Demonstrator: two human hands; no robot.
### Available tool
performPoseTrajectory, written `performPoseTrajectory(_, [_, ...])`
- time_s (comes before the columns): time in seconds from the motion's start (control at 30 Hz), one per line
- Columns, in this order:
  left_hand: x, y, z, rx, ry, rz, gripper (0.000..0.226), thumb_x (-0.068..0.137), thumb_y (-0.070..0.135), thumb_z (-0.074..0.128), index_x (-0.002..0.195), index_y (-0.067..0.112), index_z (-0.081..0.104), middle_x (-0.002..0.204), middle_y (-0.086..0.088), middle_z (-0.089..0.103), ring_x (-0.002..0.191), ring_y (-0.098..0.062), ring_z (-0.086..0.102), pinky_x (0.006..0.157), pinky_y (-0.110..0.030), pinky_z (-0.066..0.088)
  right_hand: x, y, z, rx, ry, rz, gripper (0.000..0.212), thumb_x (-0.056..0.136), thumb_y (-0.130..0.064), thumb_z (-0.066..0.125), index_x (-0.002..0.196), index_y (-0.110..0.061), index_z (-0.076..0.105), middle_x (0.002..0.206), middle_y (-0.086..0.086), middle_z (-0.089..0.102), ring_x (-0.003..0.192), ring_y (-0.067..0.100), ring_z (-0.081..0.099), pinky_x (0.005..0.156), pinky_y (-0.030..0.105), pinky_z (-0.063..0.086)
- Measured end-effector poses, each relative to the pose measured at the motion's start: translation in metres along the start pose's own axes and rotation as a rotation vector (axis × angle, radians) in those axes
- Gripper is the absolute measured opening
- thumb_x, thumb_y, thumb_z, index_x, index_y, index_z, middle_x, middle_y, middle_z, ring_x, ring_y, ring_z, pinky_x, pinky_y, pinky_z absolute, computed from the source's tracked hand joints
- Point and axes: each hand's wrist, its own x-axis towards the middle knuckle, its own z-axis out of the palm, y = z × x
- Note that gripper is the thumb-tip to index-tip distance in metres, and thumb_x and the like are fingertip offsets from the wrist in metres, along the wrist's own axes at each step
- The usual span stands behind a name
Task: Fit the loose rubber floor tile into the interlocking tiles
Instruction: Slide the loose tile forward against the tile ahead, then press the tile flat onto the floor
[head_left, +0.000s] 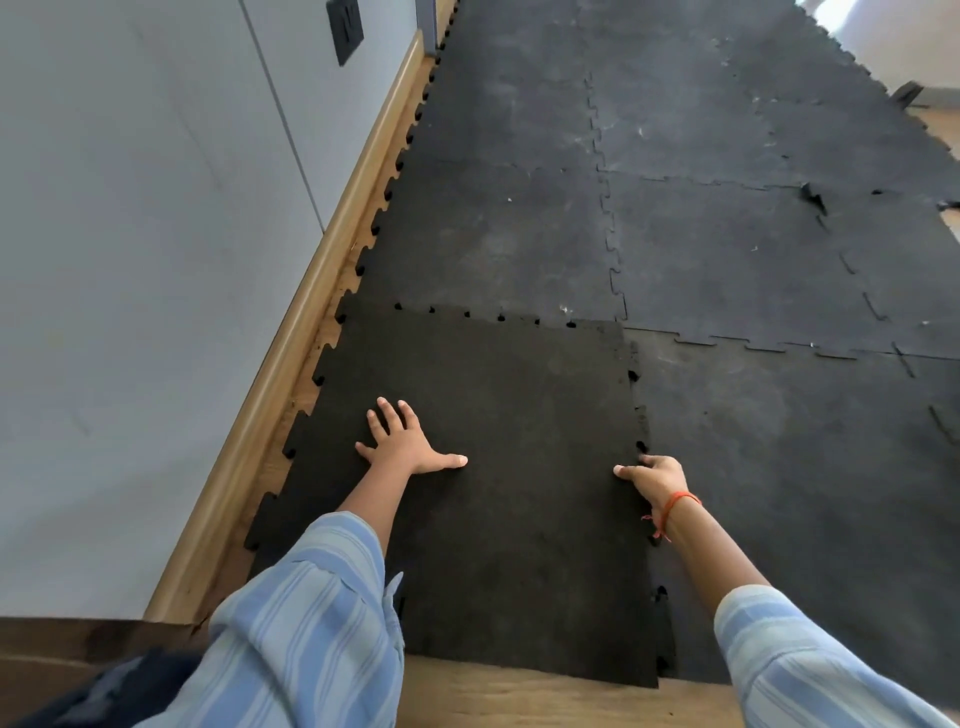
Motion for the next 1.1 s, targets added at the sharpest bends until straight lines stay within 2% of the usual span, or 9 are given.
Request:
performPoseTrajectory(0.03, [-0.001, 0.002, 0.001, -0.001, -0.001, -0.004, 0.134, 0.065, 0.072, 0.067, 0.148, 0.013, -0.020, 0.154, -0.014, -0.031, 0.142, -0.037, -0.021, 0.114, -0.062, 0.006, -0.001, -0.001, -0.001, -0.027, 0.018, -0.021, 0.051, 0.084, -0.002, 0.069, 0.131, 0.004, 0.052, 0.119, 0.017, 0.063, 0.102, 0.029, 0.062, 0.060, 0.030, 0.049])
performPoseTrajectory(0.07, [-0.002, 0.004, 0.001, -0.005, 0.000, -0.011, 0.134, 0.065, 0.072, 0.067, 0.148, 0.013, -0.020, 0.154, -0.014, -0.031, 0.142, -0.037, -0.021, 0.114, -0.062, 0.007, -0.004, -0.003, -0.002, -0.127, 0.070, -0.075, 0.047, 0.084, -0.003, 0.069, 0.129, 0.003, 0.055, 0.123, 0.019, 0.063, 0.103, 0.029, 0.061, 0.069, 0.035, 0.051])
performPoseTrajectory(0.13, [-0.001, 0.006, 0.001, -0.007, 0.005, -0.025, 0.135, 0.064, 0.071, 0.069, 0.148, 0.012, -0.019, 0.154, -0.015, -0.031, 0.142, -0.038, -0.021, 0.114, -0.062, 0.007, -0.006, -0.013, -0.004, -0.424, 0.264, -0.261, 0.037, 0.085, -0.004, 0.063, 0.122, -0.002, 0.063, 0.126, 0.025, 0.060, 0.117, 0.036, 0.054, 0.097, 0.039, 0.042])
performPoseTrajectory(0.2, [0.000, 0.006, -0.001, -0.006, -0.005, -0.038, 0.135, 0.064, 0.070, 0.069, 0.148, 0.012, -0.020, 0.154, -0.015, -0.031, 0.142, -0.038, -0.021, 0.114, -0.062, 0.007, -0.010, -0.029, -0.001, -0.518, 0.335, -0.400, 0.036, 0.086, -0.006, 0.059, 0.122, -0.004, 0.063, 0.127, 0.028, 0.055, 0.121, 0.041, 0.047, 0.103, 0.037, 0.036])
performPoseTrajectory(0.3, [-0.001, 0.007, -0.002, -0.010, -0.022, -0.045, 0.136, 0.064, 0.068, 0.071, 0.147, 0.011, -0.020, 0.153, -0.016, -0.032, 0.142, -0.038, -0.021, 0.114, -0.061, 0.007, -0.018, -0.038, 0.013, -0.643, 0.177, -0.437, 0.049, 0.092, -0.013, 0.054, 0.136, 0.005, 0.043, 0.142, 0.028, 0.040, 0.132, 0.041, 0.038, 0.110, 0.038, 0.030])
performPoseTrajectory(0.4, [0.000, 0.007, 0.001, 0.006, -0.005, -0.027, 0.135, 0.066, 0.068, 0.070, 0.148, 0.009, -0.020, 0.154, -0.017, -0.030, 0.143, -0.037, -0.020, 0.115, -0.060, 0.005, -0.018, -0.013, 0.017, -0.878, 0.017, -0.363, 0.079, 0.097, -0.036, 0.047, 0.149, 0.006, 0.006, 0.160, 0.022, 0.003, 0.150, 0.031, 0.005, 0.120, 0.042, 0.011])
performPoseTrajectory(0.5, [-0.001, 0.010, 0.003, 0.098, 0.052, 0.083, 0.127, 0.071, 0.069, 0.064, 0.149, 0.007, -0.015, 0.156, -0.014, -0.025, 0.145, -0.030, -0.017, 0.115, -0.060, 0.006, -0.010, 0.011, 0.010, -0.938, -0.061, -0.327, 0.088, 0.095, -0.050, 0.042, 0.151, -0.001, -0.007, 0.161, 0.012, -0.017, 0.150, 0.024, -0.008, 0.122, 0.047, 0.006])
performPoseTrajectory(0.7, [-0.014, 0.056, 0.038, 0.194, 0.061, 0.316, 0.123, 0.073, 0.074, 0.056, 0.148, 0.007, -0.016, 0.156, -0.009, -0.027, 0.145, -0.026, -0.018, 0.116, -0.057, 0.004, -0.001, 0.017, 0.012, -1.036, -0.066, -0.342, 0.096, 0.090, -0.066, 0.033, 0.151, -0.006, -0.011, 0.160, 0.006, -0.022, 0.150, 0.019, -0.012, 0.121, 0.049, -0.002])
performPoseTrajectory(1.1, [-0.012, 0.064, 0.048, 0.203, 0.085, 0.338, 0.126, 0.070, 0.080, 0.050, 0.147, 0.007, -0.018, 0.156, -0.011, -0.028, 0.145, -0.027, -0.019, 0.115, -0.056, 0.003, -0.003, 0.020, 0.003, -1.074, -0.131, -0.357, 0.087, 0.095, -0.054, 0.035, 0.151, -0.005, -0.011, 0.159, 0.007, -0.024, 0.150, 0.019, -0.013, 0.122, 0.047, 0.001])
